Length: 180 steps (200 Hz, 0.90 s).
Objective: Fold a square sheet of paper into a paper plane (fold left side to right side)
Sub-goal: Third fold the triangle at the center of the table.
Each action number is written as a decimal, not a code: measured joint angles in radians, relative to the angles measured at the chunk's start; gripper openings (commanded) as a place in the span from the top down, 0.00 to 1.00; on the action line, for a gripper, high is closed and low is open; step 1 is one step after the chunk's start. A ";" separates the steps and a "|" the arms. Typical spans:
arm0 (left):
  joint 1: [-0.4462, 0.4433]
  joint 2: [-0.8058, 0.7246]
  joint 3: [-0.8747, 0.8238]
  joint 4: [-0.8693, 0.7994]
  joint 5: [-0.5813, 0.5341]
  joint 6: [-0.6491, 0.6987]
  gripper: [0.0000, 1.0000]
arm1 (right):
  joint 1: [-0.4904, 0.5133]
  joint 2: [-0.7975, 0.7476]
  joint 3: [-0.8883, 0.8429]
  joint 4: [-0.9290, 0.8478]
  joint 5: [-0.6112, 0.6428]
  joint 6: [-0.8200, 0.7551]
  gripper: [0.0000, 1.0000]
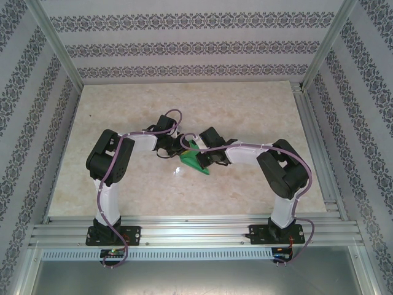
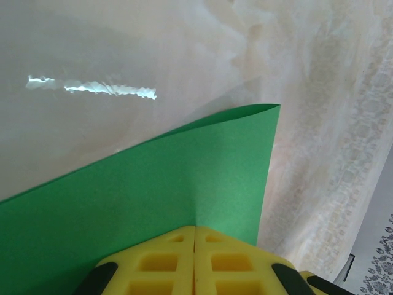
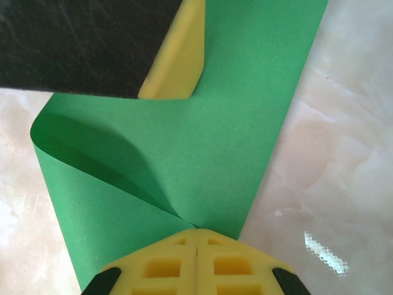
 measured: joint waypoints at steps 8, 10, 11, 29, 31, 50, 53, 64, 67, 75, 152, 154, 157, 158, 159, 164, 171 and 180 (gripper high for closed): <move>0.000 0.000 0.000 0.000 0.000 0.000 0.92 | 0.000 0.000 0.002 -0.001 0.000 0.000 1.00; 0.000 0.000 0.000 0.000 0.000 0.000 0.92 | 0.000 0.000 0.002 -0.002 0.000 0.000 1.00; 0.000 0.000 0.000 0.000 0.000 0.000 0.92 | 0.000 0.000 0.002 -0.002 0.000 0.000 1.00; 0.000 0.000 0.000 0.000 0.000 0.000 0.92 | 0.000 0.004 0.008 -0.010 0.000 0.000 1.00; 0.000 0.000 0.000 0.000 0.000 0.000 0.92 | 0.000 0.005 0.010 -0.011 0.000 0.000 1.00; 0.000 0.000 0.000 0.000 0.000 0.002 0.87 | 0.000 0.009 0.019 -0.026 0.000 0.000 1.00; 0.000 0.000 0.000 0.000 0.000 0.002 0.87 | 0.000 0.009 0.020 -0.027 0.000 0.001 1.00; 0.000 0.000 0.002 -0.002 0.001 0.005 0.85 | 0.000 0.009 0.023 -0.033 0.000 0.004 1.00; -0.002 0.000 0.005 -0.005 0.001 0.007 0.85 | 0.000 0.009 0.024 -0.034 0.000 0.004 1.00; -0.003 0.000 0.011 -0.013 0.000 0.011 0.81 | 0.000 0.010 0.026 -0.040 0.000 0.007 1.00; 0.031 -0.124 0.077 -0.216 -0.037 0.109 0.61 | 0.001 0.015 0.037 -0.059 -0.001 0.019 1.00; 0.031 -0.129 0.077 -0.219 -0.038 0.112 0.63 | 0.001 0.016 0.038 -0.060 -0.001 0.019 1.00; 0.035 -0.141 0.077 -0.224 -0.038 0.113 0.65 | 0.001 0.017 0.039 -0.062 -0.001 0.018 1.00; 0.036 -0.143 0.077 -0.225 -0.038 0.114 0.66 | 0.001 0.017 0.039 -0.062 -0.001 0.019 1.00; 0.036 -0.146 0.077 -0.225 -0.039 0.116 0.67 | 0.001 0.018 0.040 -0.063 -0.001 0.019 1.00; 0.037 -0.162 0.076 -0.228 -0.037 0.115 0.72 | 0.001 0.019 0.043 -0.065 -0.001 0.018 1.00; 0.040 -0.185 0.072 -0.227 -0.031 0.118 0.78 | 0.001 0.020 0.045 -0.069 -0.001 0.018 1.00; 0.041 -0.208 0.058 -0.217 -0.021 0.123 0.83 | 0.001 0.020 0.046 -0.071 -0.001 0.018 1.00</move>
